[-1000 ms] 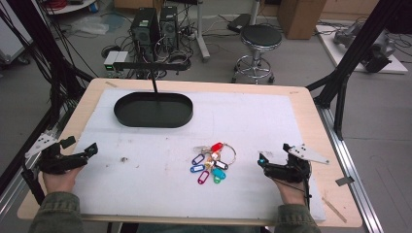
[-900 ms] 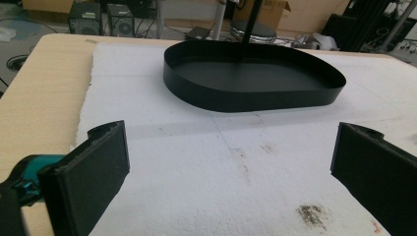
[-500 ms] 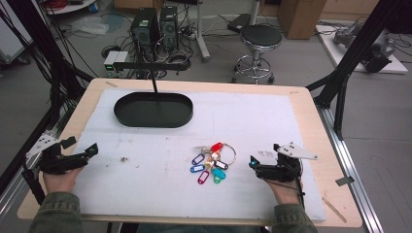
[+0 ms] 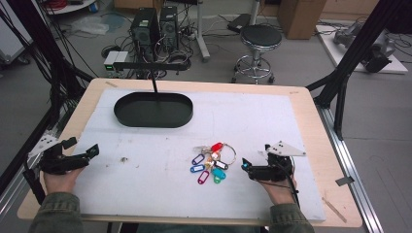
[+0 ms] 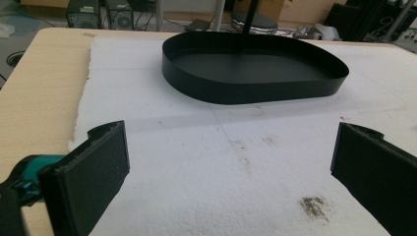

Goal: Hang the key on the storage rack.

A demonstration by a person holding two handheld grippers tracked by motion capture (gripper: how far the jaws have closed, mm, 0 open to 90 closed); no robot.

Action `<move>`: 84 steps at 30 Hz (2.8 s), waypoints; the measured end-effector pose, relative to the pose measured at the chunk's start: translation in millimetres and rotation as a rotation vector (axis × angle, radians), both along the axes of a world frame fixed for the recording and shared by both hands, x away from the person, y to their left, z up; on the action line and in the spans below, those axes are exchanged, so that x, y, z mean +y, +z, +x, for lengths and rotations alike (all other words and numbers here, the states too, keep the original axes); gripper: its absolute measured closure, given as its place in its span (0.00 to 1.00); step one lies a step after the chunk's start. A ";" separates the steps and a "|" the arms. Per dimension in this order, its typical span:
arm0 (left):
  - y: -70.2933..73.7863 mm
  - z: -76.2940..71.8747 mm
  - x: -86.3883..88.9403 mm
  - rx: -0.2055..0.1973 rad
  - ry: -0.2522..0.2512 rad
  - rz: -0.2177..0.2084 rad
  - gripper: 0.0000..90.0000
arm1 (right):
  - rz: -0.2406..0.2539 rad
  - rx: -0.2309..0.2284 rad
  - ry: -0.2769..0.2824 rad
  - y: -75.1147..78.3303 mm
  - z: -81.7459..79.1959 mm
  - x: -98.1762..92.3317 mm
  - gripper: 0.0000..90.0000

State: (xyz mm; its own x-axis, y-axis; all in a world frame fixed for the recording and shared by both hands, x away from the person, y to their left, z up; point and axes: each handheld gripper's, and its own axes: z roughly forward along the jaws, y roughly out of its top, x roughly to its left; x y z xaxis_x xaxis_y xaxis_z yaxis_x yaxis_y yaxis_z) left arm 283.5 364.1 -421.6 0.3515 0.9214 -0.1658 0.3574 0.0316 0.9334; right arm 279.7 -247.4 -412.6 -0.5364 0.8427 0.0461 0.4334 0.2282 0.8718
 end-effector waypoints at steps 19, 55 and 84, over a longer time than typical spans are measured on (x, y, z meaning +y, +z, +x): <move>-0.2 -0.8 -0.6 0.003 -0.001 0.010 0.02 | -0.020 0.055 0.083 -2.0 14.1 31.8 0.01; -0.4 -0.9 -0.6 0.005 0.003 0.014 0.02 | -0.133 0.205 0.218 -18.0 33.1 77.6 0.01; -0.3 -1.4 0.4 0.002 0.001 0.006 0.02 | -0.337 0.355 0.293 -11.2 44.2 110.1 0.64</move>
State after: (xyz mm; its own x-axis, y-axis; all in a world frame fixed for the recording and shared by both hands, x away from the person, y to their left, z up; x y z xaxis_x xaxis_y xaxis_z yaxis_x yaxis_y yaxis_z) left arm 282.1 364.5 -421.9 0.3507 0.9226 -0.1607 0.3594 0.0259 0.9328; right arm 323.9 -137.3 -423.8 -0.7504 0.6606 0.0207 0.5636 0.6232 0.5422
